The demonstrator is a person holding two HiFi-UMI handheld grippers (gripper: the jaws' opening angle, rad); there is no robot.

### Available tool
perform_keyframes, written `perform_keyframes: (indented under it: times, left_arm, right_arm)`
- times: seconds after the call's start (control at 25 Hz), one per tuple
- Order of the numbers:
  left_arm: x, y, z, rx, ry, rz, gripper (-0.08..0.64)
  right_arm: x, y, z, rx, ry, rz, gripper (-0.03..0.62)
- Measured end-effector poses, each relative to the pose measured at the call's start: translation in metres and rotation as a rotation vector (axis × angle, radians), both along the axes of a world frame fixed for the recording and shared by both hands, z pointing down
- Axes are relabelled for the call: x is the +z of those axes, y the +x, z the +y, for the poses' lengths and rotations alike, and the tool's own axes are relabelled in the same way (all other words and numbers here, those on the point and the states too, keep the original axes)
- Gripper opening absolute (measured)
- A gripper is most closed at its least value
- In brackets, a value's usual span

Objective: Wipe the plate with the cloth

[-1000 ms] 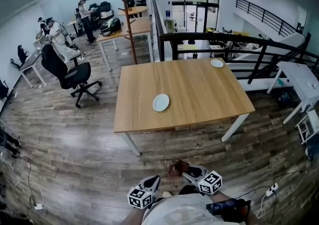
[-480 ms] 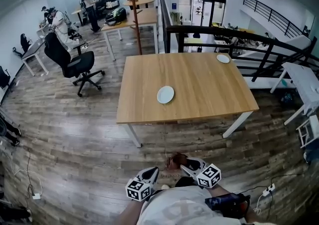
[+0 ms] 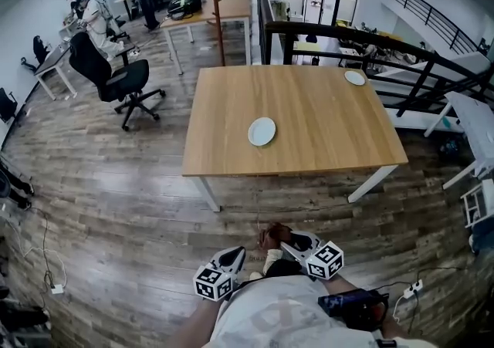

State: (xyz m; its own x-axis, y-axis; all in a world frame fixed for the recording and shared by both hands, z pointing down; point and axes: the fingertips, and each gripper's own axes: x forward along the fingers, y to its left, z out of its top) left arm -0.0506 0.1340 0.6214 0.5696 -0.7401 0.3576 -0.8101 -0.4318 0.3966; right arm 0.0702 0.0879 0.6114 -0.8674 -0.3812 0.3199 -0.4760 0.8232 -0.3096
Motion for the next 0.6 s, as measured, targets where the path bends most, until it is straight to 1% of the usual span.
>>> perform_keyframes:
  times: [0.32,0.6]
  left_arm:
    - [0.01,-0.008,-0.025,-0.013,-0.045,-0.009,0.014]
    - [0.006,-0.018,-0.086,-0.004,-0.053,-0.035,0.012]
  right_arm:
    - [0.015,-0.011,-0.03,-0.018,-0.046,0.008,0.127]
    - [0.019,-0.03,-0.091,-0.033,-0.069,-0.004,0.127]
